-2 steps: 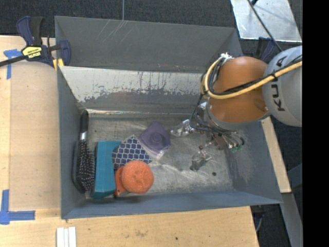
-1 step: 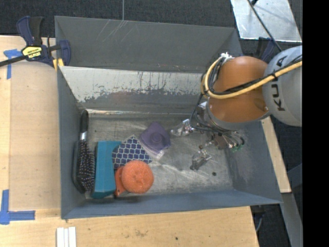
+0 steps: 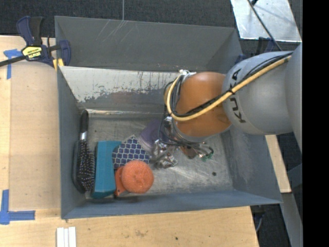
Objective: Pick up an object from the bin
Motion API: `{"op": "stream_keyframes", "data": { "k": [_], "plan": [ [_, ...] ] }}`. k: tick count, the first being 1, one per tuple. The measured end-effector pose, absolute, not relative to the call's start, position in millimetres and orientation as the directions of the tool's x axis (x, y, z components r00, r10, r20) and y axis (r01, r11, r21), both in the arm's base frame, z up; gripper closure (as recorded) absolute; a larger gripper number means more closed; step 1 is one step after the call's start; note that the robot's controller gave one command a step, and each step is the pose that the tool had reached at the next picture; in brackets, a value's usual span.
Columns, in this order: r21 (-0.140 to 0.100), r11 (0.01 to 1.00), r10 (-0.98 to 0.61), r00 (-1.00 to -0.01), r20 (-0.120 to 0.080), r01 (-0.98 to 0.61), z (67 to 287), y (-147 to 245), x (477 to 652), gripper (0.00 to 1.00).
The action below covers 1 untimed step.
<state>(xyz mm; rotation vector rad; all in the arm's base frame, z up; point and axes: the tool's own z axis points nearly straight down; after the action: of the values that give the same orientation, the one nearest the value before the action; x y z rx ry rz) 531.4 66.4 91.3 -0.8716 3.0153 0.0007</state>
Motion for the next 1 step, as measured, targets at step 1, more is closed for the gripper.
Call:
{"op": "stream_keyframes", "data": {
  "k": [1],
  "plan": [
    [-0.001,0.846,-0.534,-0.846,-0.003,-0.534,91.3,66.2,531.4,0.00]
  ]
}}
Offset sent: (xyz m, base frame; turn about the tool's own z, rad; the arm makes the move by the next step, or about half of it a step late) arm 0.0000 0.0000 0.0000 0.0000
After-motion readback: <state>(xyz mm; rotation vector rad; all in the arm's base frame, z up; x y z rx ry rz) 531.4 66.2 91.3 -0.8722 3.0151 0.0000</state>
